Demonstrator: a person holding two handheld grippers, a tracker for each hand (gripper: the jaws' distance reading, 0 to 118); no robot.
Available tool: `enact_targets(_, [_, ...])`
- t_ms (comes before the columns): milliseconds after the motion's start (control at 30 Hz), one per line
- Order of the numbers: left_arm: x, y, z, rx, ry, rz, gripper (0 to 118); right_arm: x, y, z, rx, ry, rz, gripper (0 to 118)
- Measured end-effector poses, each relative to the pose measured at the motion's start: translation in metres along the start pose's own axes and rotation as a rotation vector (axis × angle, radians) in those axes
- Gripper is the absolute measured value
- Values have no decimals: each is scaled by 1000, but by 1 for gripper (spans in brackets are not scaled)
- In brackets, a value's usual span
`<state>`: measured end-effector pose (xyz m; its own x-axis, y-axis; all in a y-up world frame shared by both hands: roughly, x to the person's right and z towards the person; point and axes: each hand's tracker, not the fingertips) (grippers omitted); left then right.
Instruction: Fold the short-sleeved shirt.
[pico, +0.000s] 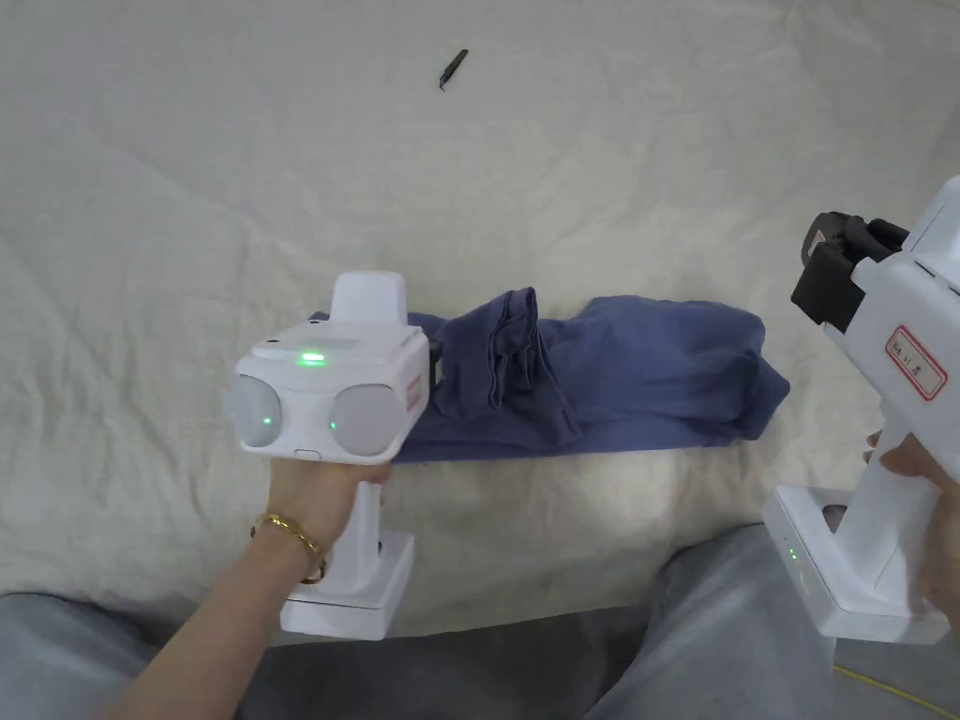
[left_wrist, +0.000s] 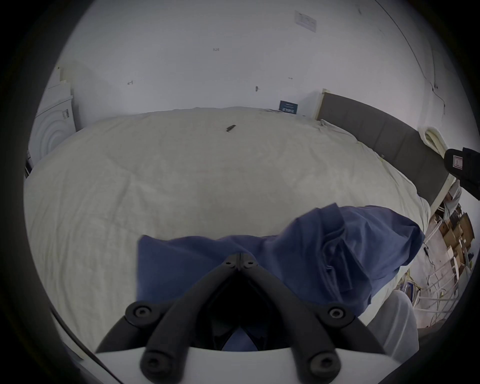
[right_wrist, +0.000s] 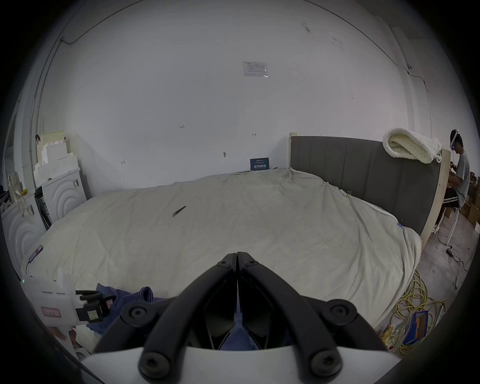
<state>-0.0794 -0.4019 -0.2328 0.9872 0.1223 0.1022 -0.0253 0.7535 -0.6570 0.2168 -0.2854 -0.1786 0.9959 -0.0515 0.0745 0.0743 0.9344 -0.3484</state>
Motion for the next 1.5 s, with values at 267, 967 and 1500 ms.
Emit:
enact_targets(267, [40, 0, -13, -30, -59, -46, 0, 9, -5, 1, -16, -24, -12, 0])
enact_targets(967, [46, 68, 48, 106, -295, -22, 0, 8, 4, 9, 2, -27, -21, 0])
enact_targets(1500, [-121, 74, 33, -160, -413, 300, 118, -7, 4, 9, -4, -2, -16, 0])
